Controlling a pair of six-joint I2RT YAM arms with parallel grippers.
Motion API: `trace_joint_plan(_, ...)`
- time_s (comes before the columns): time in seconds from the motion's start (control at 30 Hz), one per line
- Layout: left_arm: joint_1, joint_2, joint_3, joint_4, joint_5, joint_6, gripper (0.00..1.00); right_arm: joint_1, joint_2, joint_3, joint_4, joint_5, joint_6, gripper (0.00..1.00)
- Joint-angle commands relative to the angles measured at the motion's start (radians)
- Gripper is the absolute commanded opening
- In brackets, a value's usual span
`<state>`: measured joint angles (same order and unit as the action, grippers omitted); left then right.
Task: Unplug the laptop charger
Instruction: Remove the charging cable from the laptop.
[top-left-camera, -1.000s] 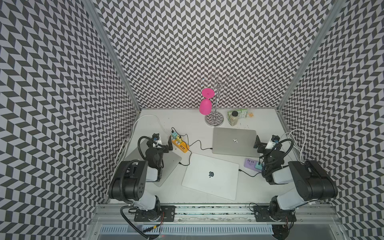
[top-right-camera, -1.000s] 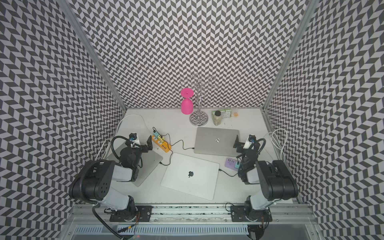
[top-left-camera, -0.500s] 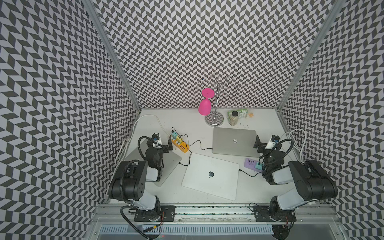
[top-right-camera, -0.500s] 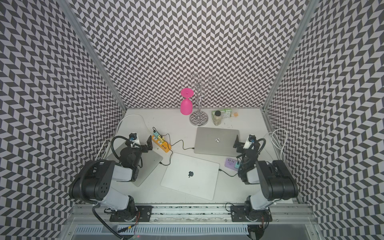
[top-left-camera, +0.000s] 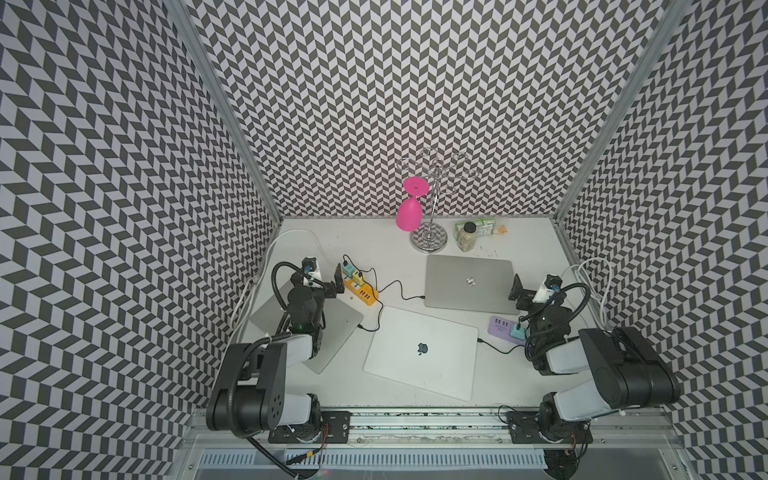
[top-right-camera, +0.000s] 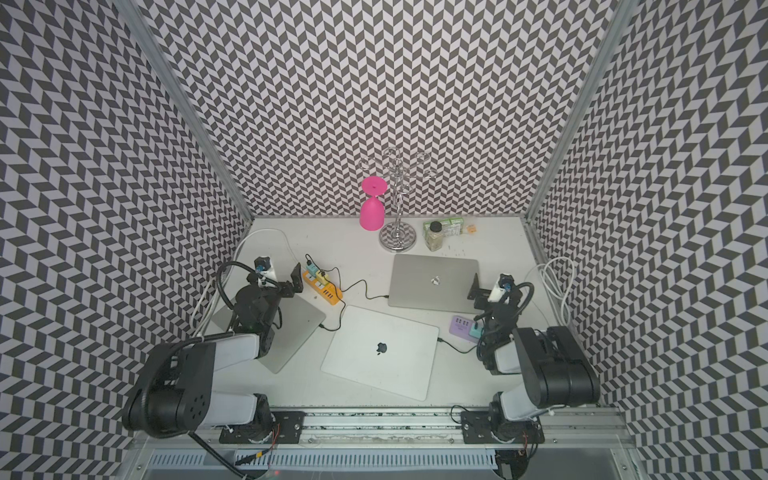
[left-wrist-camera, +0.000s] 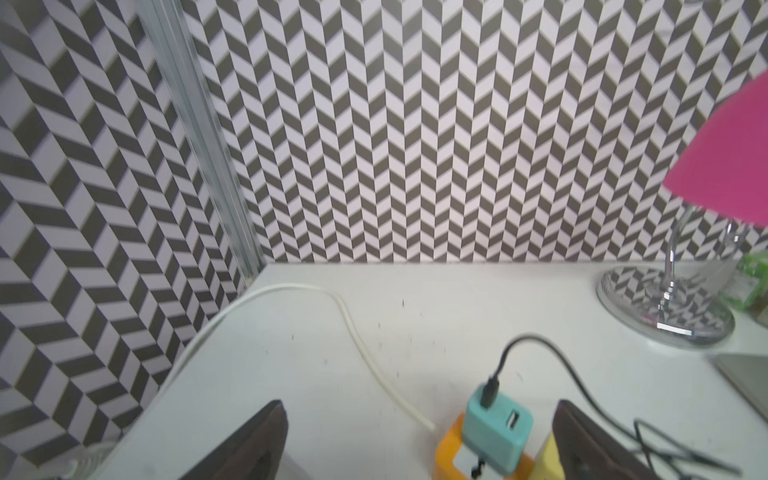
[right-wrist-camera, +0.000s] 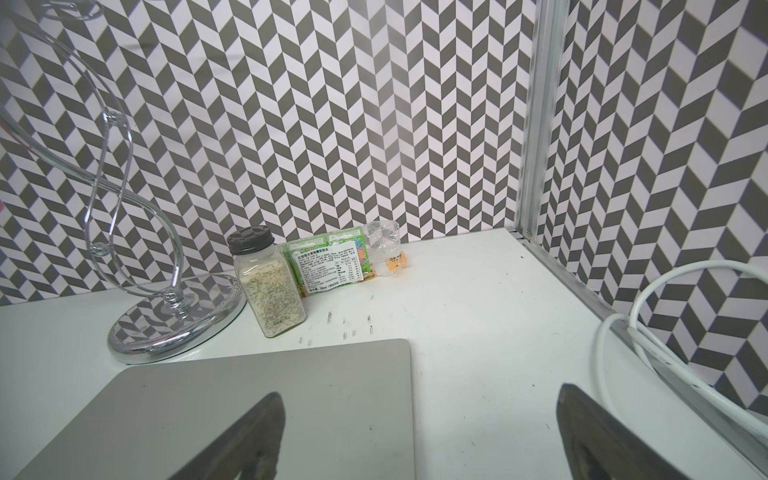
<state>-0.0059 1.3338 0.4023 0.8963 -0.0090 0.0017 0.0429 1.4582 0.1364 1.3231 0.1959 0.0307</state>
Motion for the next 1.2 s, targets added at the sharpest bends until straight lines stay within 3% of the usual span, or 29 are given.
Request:
trace_joint_plan(0.0,0.004,-0.089,0.117,-0.358,-0.09,-0.053,1.0,0.006,-0.137,0.015,-0.049,0.021,-0.003,0.99)
trace_joint_plan(0.13,0.004,-0.142,0.242,-0.619,-0.071,-0.112,1.0,0.011,-0.288,0.076,-0.267,0.003,-0.022,0.99)
trace_joint_plan(0.33,0.006,-0.196,0.329,-0.882,0.078,-0.267,1.0,0.038,-0.391,0.257,-0.591,-0.072,-0.048,0.99)
trace_joint_plan(0.57,0.068,-0.259,0.34,-1.016,0.304,-0.437,1.0,0.212,-0.401,0.422,-0.912,-0.17,-0.099,0.99)
trace_joint_plan(0.67,0.098,-0.279,0.314,-1.028,0.366,-0.464,0.98,0.292,-0.384,0.455,-0.96,-0.147,-0.146,0.99)
trace_joint_plan(0.87,0.16,-0.285,0.259,-1.057,0.463,-0.508,0.92,0.444,-0.377,0.526,-1.074,-0.137,-0.11,0.99)
trace_joint_plan(1.17,0.226,-0.217,0.242,-1.152,0.564,-0.509,0.71,0.741,-0.218,0.579,-1.003,-0.118,-0.126,0.99)
